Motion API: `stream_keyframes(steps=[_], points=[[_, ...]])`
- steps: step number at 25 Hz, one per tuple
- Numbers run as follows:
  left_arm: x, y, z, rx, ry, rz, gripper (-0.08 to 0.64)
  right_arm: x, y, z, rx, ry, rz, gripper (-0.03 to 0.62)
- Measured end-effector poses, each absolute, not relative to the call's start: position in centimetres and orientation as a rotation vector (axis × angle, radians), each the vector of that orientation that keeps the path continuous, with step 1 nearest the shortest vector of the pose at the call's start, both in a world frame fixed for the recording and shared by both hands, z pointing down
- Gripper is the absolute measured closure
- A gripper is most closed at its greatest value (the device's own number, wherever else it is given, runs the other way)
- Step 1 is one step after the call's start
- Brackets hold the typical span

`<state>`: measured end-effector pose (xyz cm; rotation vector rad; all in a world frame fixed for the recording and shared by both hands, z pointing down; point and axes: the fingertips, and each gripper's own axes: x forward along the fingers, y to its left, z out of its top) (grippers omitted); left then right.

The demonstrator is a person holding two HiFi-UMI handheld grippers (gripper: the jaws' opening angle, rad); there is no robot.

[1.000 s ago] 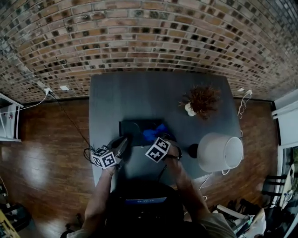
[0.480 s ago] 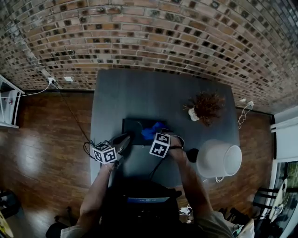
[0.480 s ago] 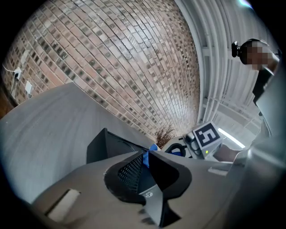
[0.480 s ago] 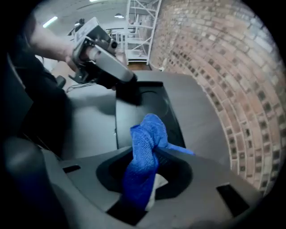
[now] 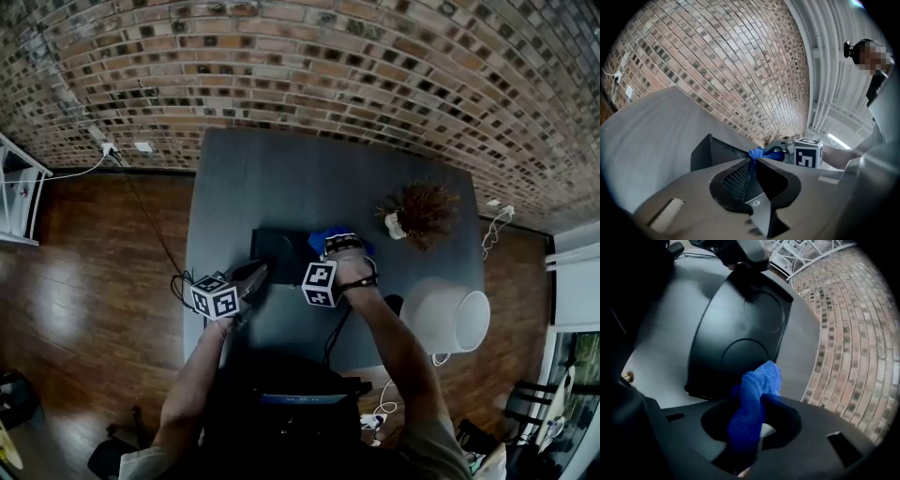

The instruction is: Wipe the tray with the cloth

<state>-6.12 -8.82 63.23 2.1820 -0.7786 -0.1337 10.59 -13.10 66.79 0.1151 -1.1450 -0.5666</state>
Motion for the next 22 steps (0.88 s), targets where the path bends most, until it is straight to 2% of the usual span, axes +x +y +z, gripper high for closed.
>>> stream_keyframes(steps=[6, 10, 12, 14, 16, 18, 22], points=[[-6.4, -8.7, 63.3, 2.182, -0.781, -0.129, 0.534, 9.6, -3.6, 66.6, 0.128, -1.266, -0.431, 0.476], [-6.5, -8.6, 63.3, 2.187, -0.775, -0.128, 0.534, 9.6, 4.3, 68.9, 0.078, -1.484, -0.034, 0.476], [-7.4, -8.7, 62.4, 2.198, -0.822, -0.171, 0.534, 11.7, 3.2, 68.6, 0.331, -1.538, 0.13, 0.476], [-9.4, -9.6, 61.1, 2.197, -0.935, -0.244, 0.531, 15.1, -0.7, 66.5, 0.702, -1.519, 0.152, 0.476], [-11.0, -10.5, 60.9, 2.169, -1.036, -0.258, 0.48, 17.7, -4.6, 65.4, 0.934, -1.478, 0.093, 0.476], [-11.1, -10.9, 61.8, 2.142, -1.052, -0.213, 0.441, 17.8, -7.2, 66.6, 0.979, -1.525, 0.124, 0.476], [-9.0, -11.2, 63.4, 2.147, -0.954, -0.085, 0.431, 14.7, -7.0, 70.7, 0.856, -1.83, 0.452, 0.478]])
